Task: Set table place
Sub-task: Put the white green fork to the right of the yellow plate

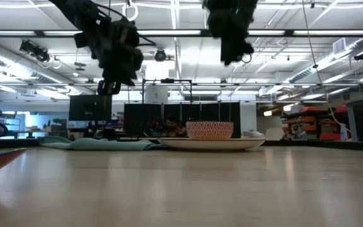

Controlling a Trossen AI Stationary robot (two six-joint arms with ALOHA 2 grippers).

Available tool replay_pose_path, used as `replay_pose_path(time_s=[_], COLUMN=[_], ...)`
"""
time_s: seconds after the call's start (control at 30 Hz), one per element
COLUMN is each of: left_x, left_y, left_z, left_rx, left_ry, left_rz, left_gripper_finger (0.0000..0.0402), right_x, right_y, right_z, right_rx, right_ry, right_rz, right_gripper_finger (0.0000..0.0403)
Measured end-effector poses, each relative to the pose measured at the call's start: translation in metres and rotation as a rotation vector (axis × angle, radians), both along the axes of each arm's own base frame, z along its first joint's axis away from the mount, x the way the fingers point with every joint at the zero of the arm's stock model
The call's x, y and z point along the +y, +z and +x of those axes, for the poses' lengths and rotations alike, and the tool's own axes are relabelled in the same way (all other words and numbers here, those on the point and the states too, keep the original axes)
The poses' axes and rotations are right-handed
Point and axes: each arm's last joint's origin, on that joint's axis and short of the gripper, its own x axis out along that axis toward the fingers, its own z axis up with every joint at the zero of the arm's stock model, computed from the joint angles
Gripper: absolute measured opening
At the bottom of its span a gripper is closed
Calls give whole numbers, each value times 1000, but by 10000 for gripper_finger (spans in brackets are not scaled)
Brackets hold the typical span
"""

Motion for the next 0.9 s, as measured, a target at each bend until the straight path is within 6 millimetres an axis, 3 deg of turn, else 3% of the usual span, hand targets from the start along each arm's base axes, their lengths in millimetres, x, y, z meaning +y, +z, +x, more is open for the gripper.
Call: replay_pose_path(time_s=[0.27,0.43,0.67,0.9], left_x=[-68,-109,-167,-217], left_y=[25,48,62,42], left_z=[1,-10,-27,-44], left_rx=[-5,10,95,295], left_ry=[-186,-194,-134,-120], left_rz=[-134,-175,-170,-26], left_gripper_finger=[81,80,70,59], right_x=[78,110,139,158], right_y=[58,78,89,87], right_z=[-37,-61,-81,-84], right_rx=[-170,-244,-277,-253], right_ry=[139,145,155,200], right_rz=[-104,-162,-182,-150], right_gripper_finger=[113,113,113,113])
